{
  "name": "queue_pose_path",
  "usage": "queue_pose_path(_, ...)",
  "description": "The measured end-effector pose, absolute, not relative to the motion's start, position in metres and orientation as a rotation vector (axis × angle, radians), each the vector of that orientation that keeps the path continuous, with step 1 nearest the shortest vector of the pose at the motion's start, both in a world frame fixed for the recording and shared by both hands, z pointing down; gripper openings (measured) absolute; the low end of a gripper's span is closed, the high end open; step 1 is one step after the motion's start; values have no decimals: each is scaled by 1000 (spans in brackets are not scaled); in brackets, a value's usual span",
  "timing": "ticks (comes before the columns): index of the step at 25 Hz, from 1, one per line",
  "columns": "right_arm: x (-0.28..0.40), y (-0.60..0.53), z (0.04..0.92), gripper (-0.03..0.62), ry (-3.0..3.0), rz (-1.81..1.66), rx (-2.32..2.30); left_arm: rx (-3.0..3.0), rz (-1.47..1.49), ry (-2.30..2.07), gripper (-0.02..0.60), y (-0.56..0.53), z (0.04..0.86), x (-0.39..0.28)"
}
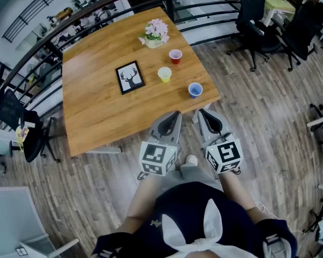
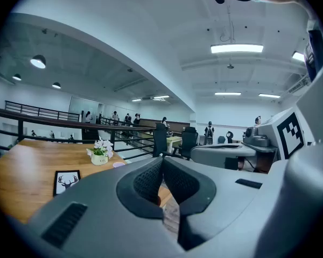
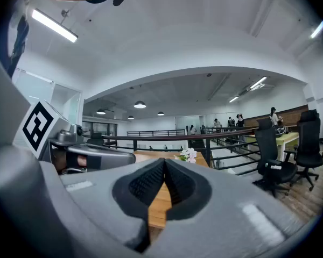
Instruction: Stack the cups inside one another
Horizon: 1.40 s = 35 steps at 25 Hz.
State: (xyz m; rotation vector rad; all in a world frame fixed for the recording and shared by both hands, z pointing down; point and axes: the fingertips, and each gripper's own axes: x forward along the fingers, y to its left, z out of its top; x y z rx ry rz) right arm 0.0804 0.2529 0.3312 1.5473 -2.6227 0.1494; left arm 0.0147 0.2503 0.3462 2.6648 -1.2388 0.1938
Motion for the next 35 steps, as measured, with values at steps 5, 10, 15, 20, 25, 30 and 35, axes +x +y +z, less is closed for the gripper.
queue_pose_path(5,97,254,341,-2,-2594,124,1511,2641,200,-1253,18,254,355,30)
queue_pose_path(10,110,250,347,-2,-2596,110,1479,2599,205,-1299,18,256,364,34)
queue_pose_path(15,115,244,352,-2,-2599,119,1472,2583,217,-1326,18,256,368,34)
queue_pose_path(20,116,230,353,0,-2603,113,1488,2570,229,-1340,18,245,373,28)
queue_pose_path(25,116,204,363,111,-2591,144,1482,2556,242,-1338,18,223,382,25)
queue_pose_path(30,109,169,379,240,-2572,155,1409,2550,254,-1319,18,185,388,23)
queue_pose_path(35,110,135,393,275,-2539,156,1389,2548,267,-1306,18,151,393,20)
